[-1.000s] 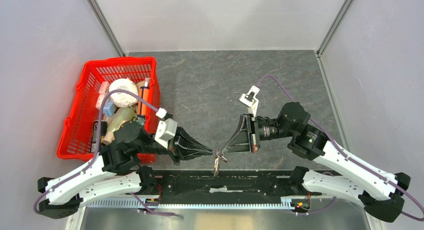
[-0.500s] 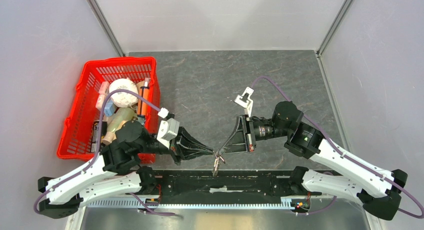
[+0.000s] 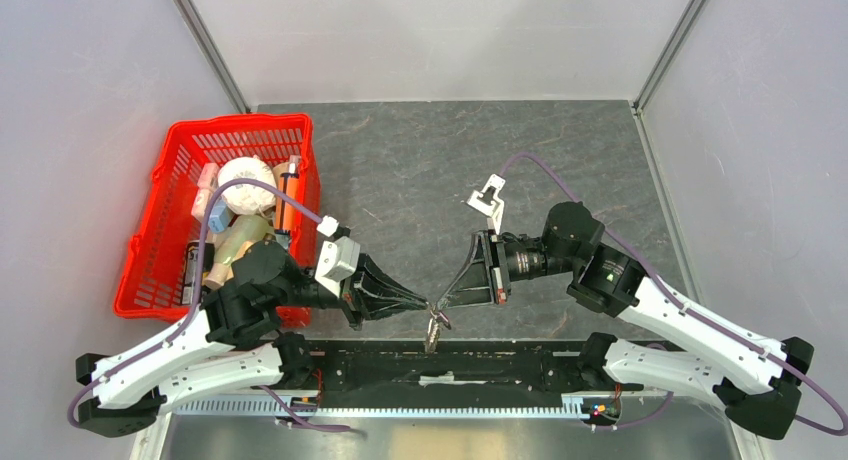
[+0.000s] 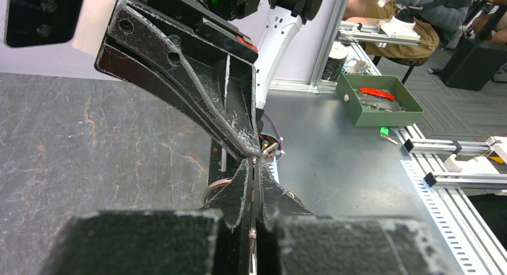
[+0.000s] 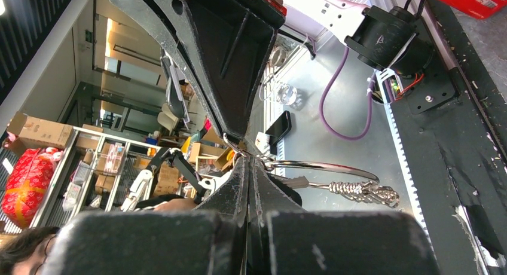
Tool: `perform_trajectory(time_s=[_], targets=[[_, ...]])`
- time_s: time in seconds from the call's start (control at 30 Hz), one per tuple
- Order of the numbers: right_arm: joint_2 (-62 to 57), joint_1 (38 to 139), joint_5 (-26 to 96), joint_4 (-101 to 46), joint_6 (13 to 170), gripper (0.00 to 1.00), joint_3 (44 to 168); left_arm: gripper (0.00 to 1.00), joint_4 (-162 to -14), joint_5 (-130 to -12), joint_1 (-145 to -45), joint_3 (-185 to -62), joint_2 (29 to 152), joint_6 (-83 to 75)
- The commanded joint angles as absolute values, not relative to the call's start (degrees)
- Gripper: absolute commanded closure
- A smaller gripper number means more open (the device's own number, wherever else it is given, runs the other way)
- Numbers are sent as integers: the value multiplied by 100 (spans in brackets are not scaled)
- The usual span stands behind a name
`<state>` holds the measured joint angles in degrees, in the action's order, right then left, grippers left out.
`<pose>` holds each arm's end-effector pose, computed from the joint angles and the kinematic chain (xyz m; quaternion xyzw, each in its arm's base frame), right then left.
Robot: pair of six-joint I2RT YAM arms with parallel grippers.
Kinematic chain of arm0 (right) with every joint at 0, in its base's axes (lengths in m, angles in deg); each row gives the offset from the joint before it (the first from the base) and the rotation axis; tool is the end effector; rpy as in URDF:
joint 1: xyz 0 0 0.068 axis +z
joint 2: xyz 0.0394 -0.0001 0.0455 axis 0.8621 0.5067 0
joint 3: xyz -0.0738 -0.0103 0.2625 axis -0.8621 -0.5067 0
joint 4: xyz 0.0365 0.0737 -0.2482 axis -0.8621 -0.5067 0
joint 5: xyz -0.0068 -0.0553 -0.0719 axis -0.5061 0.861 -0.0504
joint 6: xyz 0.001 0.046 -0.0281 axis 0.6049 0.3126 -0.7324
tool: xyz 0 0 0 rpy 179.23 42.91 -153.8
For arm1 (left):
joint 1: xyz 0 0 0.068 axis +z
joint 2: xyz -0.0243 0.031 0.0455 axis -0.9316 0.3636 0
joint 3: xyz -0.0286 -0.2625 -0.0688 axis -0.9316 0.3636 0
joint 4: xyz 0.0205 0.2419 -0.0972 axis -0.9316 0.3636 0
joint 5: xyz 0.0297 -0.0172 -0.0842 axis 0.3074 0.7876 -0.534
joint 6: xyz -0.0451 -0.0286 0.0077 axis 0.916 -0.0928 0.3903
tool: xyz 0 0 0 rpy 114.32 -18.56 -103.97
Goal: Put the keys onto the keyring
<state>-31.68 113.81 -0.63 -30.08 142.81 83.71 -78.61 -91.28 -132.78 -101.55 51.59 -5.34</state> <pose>0.0977 0.1777 0.3845 -0.2364 0.6749 0.6848 0.1402 0.0442 -0.1303 0.3978 0.4593 0.4910 -0.5666 0.4765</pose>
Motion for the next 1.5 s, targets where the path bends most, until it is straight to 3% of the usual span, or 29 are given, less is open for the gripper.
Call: perform_trajectory(time_s=[0.0,1.47], targets=[[-3092,11400,29,-2847,14265,100,8532,98,-8076,-9264,-13278,-10295,5200,-749],[-2950,11396,247,-3124,13992,100,9190,98,-8068,-9585,-13282,-10294,5524,-703]])
